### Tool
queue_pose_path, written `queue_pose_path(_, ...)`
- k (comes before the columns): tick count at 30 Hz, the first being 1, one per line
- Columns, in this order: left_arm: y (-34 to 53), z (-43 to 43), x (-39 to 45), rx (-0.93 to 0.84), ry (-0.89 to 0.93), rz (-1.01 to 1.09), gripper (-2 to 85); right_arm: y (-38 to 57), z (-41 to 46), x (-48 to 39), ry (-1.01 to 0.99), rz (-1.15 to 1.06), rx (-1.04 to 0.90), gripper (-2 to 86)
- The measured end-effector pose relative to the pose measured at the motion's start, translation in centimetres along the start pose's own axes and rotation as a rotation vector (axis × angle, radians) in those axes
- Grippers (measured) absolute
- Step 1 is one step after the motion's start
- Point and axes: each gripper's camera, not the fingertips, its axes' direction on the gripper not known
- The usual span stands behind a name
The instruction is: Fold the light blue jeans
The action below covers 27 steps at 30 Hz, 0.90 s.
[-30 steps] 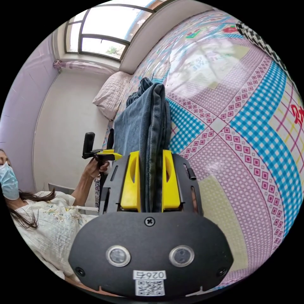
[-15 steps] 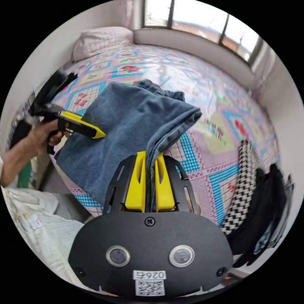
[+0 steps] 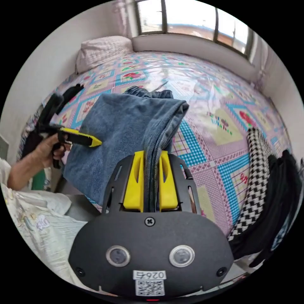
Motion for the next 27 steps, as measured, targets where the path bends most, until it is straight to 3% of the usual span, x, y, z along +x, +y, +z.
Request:
queue_pose_path(7, 0.8, 0.5, -0.5, -0.003, -0.012, -0.019, 7.5, 2.8, 4.6, 7.7, -0.348, 0.235, -0.020, 11.3)
queue_pose_path(10, 1.3, 0.6, -1.2, -0.004, 0.014, -0.033, 7.6, 2.7, 8.7, 7.4, -0.518, 0.255, -0.030, 7.5)
queue_pose_path(16, 2.0, 0.9, -3.6, -0.026, 0.130, -0.067, 7.4, 0.1, 13.3, 4.6, -0.606, 0.233, -0.099, 2.5)
queue_pose_path(18, 2.5, 0.7, -3.4, -0.017, 0.128, -0.048, 7.3, -0.1, 13.2, 2.7, -0.544, 0.211, -0.092, 2.1)
queue_pose_path(23, 3.9, -0.5, -0.4, 0.002, 0.095, 0.072, 6.8, -0.3, 10.2, -10.4, -0.044, -0.060, -0.053, 1.6)
queue_pose_path(27, 4.8, -1.0, 3.3, 0.035, 0.170, 0.155, 6.7, 1.1, 8.4, -15.8, 0.158, -0.171, -0.009, 1.6)
